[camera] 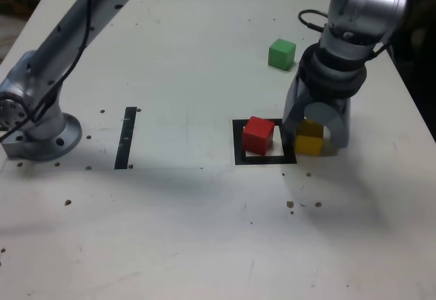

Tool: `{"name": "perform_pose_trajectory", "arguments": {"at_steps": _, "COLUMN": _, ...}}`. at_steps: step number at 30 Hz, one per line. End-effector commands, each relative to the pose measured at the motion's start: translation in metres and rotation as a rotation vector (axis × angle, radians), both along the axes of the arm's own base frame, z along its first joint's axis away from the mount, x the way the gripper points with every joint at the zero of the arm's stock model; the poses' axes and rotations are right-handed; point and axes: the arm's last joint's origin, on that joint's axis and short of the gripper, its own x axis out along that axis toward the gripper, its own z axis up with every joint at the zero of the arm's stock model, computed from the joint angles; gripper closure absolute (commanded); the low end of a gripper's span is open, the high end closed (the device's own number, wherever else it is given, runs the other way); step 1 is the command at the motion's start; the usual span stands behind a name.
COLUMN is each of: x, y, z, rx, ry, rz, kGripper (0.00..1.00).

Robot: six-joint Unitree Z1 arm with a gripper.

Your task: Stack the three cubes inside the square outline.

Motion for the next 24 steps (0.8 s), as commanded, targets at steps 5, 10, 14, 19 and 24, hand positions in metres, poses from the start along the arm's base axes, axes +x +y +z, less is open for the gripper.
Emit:
{"name": "perform_pose_trajectory", "arguments": {"at_steps": 5, "x": 0.004, "y": -0.001, "z": 0.002, "rx": -0.008, "ry": -0.02, "rz": 0.006, "kGripper": 0.69}}
{"name": "perform_pose_trajectory", "arguments": {"at_steps": 10, "x": 0.006, "y": -0.001, "z": 0.005, "rx": -0.021, "ry": -0.037, "rz": 0.006, "kGripper": 0.77}}
{"name": "perform_pose_trajectory", "arguments": {"at_steps": 14, "x": 0.006, "y": -0.001, "z": 0.007, "rx": -0.023, "ry": -0.048, "rz": 0.006, "kGripper": 0.84}}
{"name": "perform_pose_trajectory", "arguments": {"at_steps": 19, "x": 0.006, "y": -0.001, "z": 0.006, "rx": -0.024, "ry": -0.042, "rz": 0.002, "kGripper": 0.89}}
{"name": "perform_pose_trajectory", "arguments": {"at_steps": 24, "x": 0.002, "y": -0.003, "z": 0.024, "rx": -0.032, "ry": -0.059, "rz": -0.025, "kGripper": 0.92}}
